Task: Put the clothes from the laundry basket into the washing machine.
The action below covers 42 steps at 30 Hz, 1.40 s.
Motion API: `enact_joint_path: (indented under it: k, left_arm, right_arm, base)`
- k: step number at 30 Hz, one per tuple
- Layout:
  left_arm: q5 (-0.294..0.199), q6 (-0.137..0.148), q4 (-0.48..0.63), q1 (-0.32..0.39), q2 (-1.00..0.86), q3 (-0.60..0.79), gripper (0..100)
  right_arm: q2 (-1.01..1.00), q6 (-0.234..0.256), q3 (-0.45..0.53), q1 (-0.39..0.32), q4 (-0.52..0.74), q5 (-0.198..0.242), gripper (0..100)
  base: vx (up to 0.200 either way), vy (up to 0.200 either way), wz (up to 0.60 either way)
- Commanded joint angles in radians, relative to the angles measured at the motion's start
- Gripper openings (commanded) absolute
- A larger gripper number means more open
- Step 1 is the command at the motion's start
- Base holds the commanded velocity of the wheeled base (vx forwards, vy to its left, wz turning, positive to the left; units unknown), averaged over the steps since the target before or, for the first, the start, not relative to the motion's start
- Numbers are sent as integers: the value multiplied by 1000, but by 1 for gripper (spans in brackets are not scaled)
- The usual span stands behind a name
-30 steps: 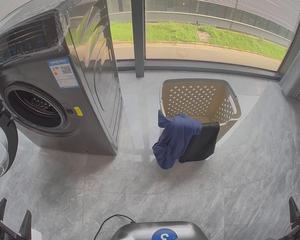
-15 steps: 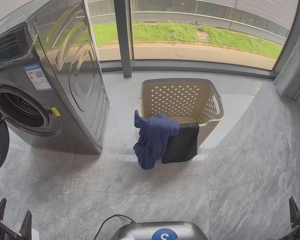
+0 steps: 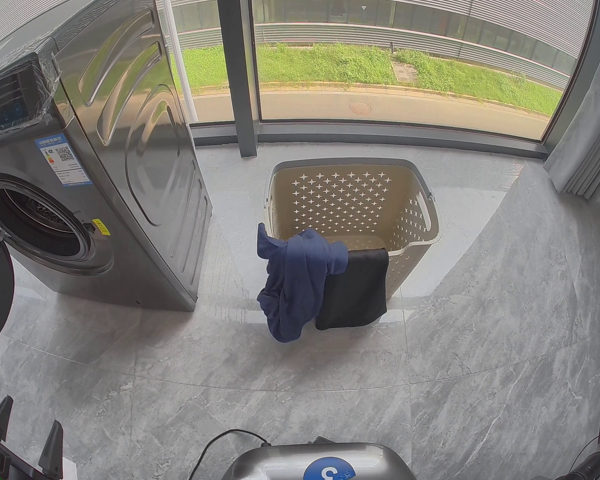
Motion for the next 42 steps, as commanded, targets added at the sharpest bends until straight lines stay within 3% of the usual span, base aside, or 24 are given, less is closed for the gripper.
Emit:
enact_joint_path:
  k: [1,5,11,17,19,20,30,42]
  left_arm:
    - [1,-3,-1,-1,-16,18,100]
    - [1,-3,-1,-1,-16,18,100]
    - [1,-1,-1,-1,-16,18,100]
    - [-1,1,1,-1,-16,18,100]
    - [-1,1,1,-1,-16,18,100]
    - [-1,-1,1,-1,-16,18,100]
    - [-1,-3,-1,-1,-16,18,100]
    - [-1,-6,-1,-1,-16,18,100]
  right_arm:
    - [598,120,-105,188,-222,14,100]
    - [825,182,-140,263,-346,8,100]
    - [1141,189,-175,344,-539,5,100]
    - [1362,185,-177,359,-743,0,100]
    - [1426,177,-175,358,-800,-16,100]
    - [1491,176,-184,367,-839,-49,100]
    - [1669,182,-253,408,-906,-58,100]
    - [1854,185,-332,468,-984,-59,100]
  base:
    - [0,-200,0]
    - [0,-200,0]
    - [0,-33,0]
    - [0,0,0]
    - [0,0,0]
    - [200,0,0]
    - [200,0,0]
    - [0,0,0]
